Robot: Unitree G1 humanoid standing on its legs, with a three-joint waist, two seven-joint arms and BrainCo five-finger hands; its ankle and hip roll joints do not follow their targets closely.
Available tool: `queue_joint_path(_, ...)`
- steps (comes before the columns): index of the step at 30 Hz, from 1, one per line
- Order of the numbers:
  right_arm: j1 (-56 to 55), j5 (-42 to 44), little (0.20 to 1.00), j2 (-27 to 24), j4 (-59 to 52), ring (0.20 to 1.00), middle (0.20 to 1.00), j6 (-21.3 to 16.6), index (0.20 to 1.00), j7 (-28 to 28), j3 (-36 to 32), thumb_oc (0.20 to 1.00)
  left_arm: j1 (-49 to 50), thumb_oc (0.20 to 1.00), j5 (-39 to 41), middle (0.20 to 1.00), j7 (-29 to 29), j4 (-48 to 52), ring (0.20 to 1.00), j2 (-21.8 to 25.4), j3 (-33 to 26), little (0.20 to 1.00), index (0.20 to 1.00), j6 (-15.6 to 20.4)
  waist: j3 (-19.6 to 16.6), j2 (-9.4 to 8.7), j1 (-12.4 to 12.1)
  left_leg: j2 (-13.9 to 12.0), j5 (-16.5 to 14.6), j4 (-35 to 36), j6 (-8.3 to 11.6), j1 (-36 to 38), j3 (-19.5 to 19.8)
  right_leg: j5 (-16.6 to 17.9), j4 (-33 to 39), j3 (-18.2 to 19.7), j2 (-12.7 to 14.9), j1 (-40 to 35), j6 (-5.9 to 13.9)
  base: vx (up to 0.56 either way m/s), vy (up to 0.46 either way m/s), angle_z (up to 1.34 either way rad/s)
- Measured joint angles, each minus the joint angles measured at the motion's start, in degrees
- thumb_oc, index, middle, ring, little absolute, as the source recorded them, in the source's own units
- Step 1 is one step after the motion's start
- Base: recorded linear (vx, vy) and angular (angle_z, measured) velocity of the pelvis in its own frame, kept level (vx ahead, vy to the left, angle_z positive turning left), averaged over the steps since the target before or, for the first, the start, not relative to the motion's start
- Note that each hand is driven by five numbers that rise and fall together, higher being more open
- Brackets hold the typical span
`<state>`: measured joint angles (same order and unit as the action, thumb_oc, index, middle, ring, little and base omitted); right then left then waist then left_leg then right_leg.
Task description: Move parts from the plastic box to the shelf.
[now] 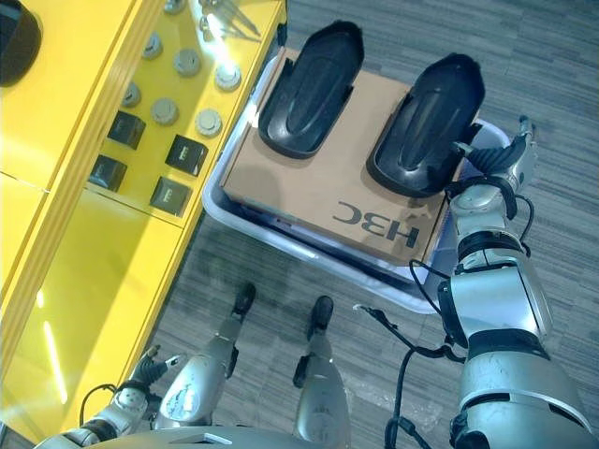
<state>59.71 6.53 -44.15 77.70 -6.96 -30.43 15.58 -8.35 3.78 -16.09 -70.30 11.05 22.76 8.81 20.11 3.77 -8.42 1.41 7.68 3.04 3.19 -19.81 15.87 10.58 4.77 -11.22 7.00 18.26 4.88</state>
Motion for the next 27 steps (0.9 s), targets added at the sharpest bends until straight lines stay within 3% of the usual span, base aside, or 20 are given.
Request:
queue_joint_path(5,0.9,0.9,1.0,0.8,6.4,1.0,1.0,2.4,1.0,4.4,1.3,1.0,-1.9,1.0,1.2,1.0,0.1,2.0,1.0,0.0,0.0,1.0,1.0,0.1,1.2,0.07,-0.8,0.1,0.3,0.0,0.16,-0.6,1.2,0.0,0.0,-0.7,0.1,0.1,0.0,-0.02,0.002,0.08)
queue_joint_path(6,0.9,0.9,0.655,1.4,6.9,0.655,0.655,2.8,0.655,5.0,1.4,0.655,-1.9,1.0,1.4,1.0,0.1,2.2,1.0,0.0,0.1,1.0,1.0,0.1,1.2,0.04,-0.8,0.1,0.4,-0.1,0.23,-1.0,1.3,0.0,0.0,-0.8,0.2,0.4,0.0,-0.01,0.005,0.07)
queue_joint_path(7,1.1,1.4,0.2,2.0,6.5,0.2,0.2,3.4,0.2,5.3,1.3,0.2,-1.9,1.0,1.9,1.0,0.2,2.2,1.0,0.0,0.1,1.0,1.0,0.1,1.3,0.09,-0.8,0.1,0.6,-0.1,0.28,-1.4,1.4,0.0,0.0,-0.8,0.1,0.8,-0.04,0.0,0.0,0.0)
queue_joint_path(16,1.8,3.8,0.2,3.9,6.0,0.2,0.2,3.3,0.2,6.6,0.9,0.2,-2.2,1.0,2.9,1.0,0.3,2.1,1.0,0.3,-0.2,1.0,1.0,-0.2,1.3,0.03,-0.4,-0.1,1.2,-0.1,0.65,-1.8,1.3,0.5,0.0,-0.5,0.1,1.5,-0.26,0.0,-0.001,-0.01)
queue_joint_path(23,-3.3,5.6,0.2,4.6,4.1,0.2,0.2,3.3,0.2,9.5,-3.0,0.2,-2.2,1.0,2.9,1.0,0.4,2.4,1.0,0.8,-0.3,1.0,1.0,-0.2,1.2,0.05,-0.1,-0.1,1.2,-0.1,0.62,1.2,1.3,0.6,0.0,-0.6,0.1,-1.6,-0.35,0.0,0.0,0.0)
queue_joint_path(25,-5.0,6.6,0.2,5.8,2.9,0.2,0.2,3.4,0.2,10.4,-3.5,0.2,-2.0,1.0,2.9,1.0,0.6,3.5,1.0,1.3,-0.3,1.0,1.0,-0.1,1.0,0.02,0.5,0.0,1.2,-0.1,0.59,2.4,1.2,0.6,0.0,-0.6,0.2,-2.9,-0.33,0.0,0.0,0.0)
queue_joint_path(27,-8.2,6.6,0.2,5.5,-1.0,0.2,0.2,3.3,0.2,10.4,-6.3,0.2,-0.7,1.0,2.9,1.0,0.8,10.8,1.0,2.6,-0.5,1.0,1.0,-0.6,0.9,0.11,0.6,0.0,1.2,-0.1,0.56,3.5,0.7,0.5,0.0,-0.5,0.2,-4.0,-0.28,0.0,0.0,0.0)
